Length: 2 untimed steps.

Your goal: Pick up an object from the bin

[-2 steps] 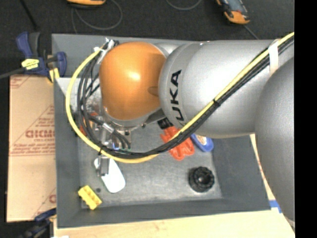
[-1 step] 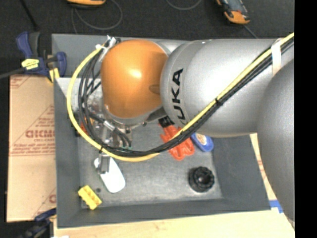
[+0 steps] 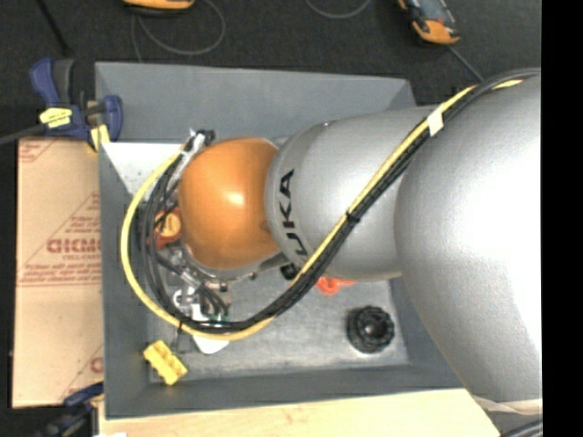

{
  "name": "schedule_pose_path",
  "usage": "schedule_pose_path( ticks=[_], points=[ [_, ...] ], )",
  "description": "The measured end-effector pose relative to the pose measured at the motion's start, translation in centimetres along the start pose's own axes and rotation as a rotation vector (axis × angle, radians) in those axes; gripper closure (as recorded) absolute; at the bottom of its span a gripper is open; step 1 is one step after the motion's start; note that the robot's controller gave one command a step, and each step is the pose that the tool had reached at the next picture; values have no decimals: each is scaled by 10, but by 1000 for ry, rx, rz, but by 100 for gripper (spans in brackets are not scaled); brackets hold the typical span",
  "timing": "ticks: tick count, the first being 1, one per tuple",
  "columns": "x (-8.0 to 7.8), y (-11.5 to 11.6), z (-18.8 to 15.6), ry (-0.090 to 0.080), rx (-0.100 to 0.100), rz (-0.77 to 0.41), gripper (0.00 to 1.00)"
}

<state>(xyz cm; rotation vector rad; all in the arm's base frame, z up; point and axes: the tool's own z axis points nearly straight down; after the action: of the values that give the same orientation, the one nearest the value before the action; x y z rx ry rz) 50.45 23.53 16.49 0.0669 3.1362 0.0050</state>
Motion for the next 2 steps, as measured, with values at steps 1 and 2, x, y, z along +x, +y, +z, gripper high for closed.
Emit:
schedule_pose_path(
  ticks=[1, 2],
  points=[
    [8, -1, 47, 7, 3, 26, 0],
    [20, -63, 12, 5, 6, 150, 0]
  ],
)
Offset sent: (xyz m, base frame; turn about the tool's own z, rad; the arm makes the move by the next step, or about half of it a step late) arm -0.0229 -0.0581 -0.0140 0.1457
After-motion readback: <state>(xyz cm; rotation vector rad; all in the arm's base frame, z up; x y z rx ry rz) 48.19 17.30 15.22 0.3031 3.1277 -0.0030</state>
